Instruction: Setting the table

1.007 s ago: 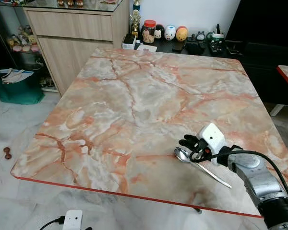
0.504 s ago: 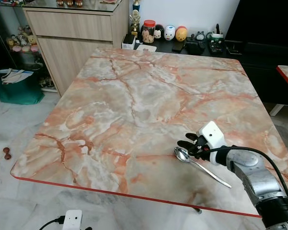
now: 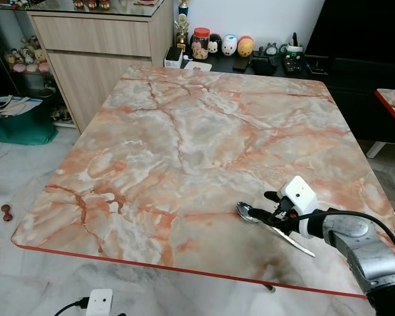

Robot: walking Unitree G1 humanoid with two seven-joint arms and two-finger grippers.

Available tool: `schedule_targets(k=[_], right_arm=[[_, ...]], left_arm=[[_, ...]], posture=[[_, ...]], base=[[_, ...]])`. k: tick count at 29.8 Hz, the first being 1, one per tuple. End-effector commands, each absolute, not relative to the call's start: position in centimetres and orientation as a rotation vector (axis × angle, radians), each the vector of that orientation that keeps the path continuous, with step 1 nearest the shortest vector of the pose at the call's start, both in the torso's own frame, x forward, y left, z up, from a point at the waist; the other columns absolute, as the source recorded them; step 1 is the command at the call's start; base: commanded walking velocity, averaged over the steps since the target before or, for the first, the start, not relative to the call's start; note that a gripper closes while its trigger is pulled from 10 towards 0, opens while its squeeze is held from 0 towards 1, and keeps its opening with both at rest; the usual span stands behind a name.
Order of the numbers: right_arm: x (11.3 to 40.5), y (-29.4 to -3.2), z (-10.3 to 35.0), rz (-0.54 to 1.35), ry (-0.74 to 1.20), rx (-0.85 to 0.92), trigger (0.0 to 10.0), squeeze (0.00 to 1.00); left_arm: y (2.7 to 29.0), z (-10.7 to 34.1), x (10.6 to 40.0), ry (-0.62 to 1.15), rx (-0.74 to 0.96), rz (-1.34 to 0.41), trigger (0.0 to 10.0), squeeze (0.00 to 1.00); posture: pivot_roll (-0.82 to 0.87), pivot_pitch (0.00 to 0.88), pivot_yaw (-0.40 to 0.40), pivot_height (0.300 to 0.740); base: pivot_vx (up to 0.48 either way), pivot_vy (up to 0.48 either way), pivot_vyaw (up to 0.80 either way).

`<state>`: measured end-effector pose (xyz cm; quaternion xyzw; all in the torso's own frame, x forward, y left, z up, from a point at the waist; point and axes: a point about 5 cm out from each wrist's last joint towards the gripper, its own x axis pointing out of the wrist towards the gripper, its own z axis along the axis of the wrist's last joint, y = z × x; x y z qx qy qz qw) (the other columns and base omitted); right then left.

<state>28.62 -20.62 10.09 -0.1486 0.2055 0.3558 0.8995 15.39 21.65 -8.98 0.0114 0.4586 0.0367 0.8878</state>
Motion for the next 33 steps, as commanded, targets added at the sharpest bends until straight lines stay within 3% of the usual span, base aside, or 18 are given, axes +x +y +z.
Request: schedule_targets(k=[1,33], right_arm=[[28.5,-21.3,10.5,0.723,0.427,-0.323,10.0,0.0],[26.4,-22.9,8.0,0.697,0.56,-0.272,10.0,0.0]], left_arm=[[21.6,-9.1,15.2,0.968,0.019,0.073,10.0,0.0],[21.5,-9.2,14.9,0.98,0.018,0.068,10.0,0.0]], posture=[[-0.03,0.0,-0.041,0.74],[-0.02,0.0,-0.039,0.74]], base=[[0.0,0.0,0.0],[0.0,0.0,0.0]])
